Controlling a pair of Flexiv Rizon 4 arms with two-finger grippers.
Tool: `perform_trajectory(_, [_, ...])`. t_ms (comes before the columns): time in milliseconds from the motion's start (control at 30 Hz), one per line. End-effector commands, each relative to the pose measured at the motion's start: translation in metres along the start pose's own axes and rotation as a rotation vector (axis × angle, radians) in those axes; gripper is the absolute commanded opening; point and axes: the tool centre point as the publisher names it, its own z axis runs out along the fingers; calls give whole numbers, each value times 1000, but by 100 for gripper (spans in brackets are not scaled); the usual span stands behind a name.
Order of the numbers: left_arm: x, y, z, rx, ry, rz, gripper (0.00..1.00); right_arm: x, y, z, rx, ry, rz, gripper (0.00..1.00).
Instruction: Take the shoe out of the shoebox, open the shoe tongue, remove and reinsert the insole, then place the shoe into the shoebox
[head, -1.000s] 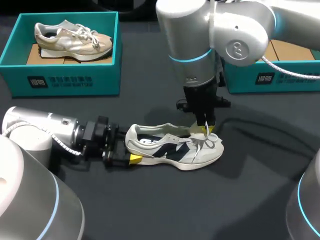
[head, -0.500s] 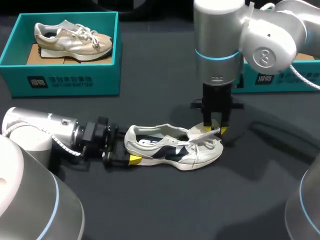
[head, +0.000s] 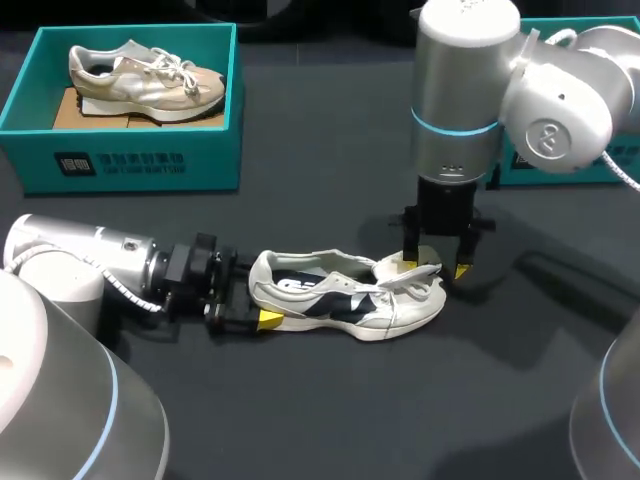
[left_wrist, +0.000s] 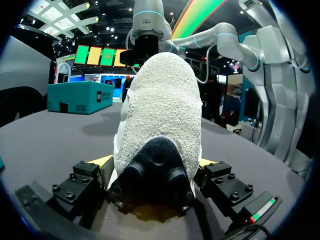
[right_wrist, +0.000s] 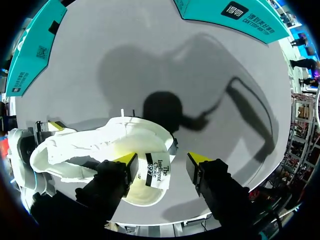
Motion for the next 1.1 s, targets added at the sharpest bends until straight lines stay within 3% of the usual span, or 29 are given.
perform_trajectory(33, [0,2,-1,1,0,0,0,-2,-5,-1,-16,-11,0,75])
perform_trajectory(300, [0,2,-1,1,0,0,0,-6,-15,-28,-69,-53,-30,99])
perform_trajectory(667, [0,2,-1,1,0,0,0,6,-35,-85,-156,-89,-199,100])
perform_trajectory(900, [0,2,-1,1,0,0,0,33,-38,-117,-173,-84,-374,100])
perform_trajectory(1100, [0,2,-1,1,0,0,0,80,-32,-136,-156,-135,-534,100])
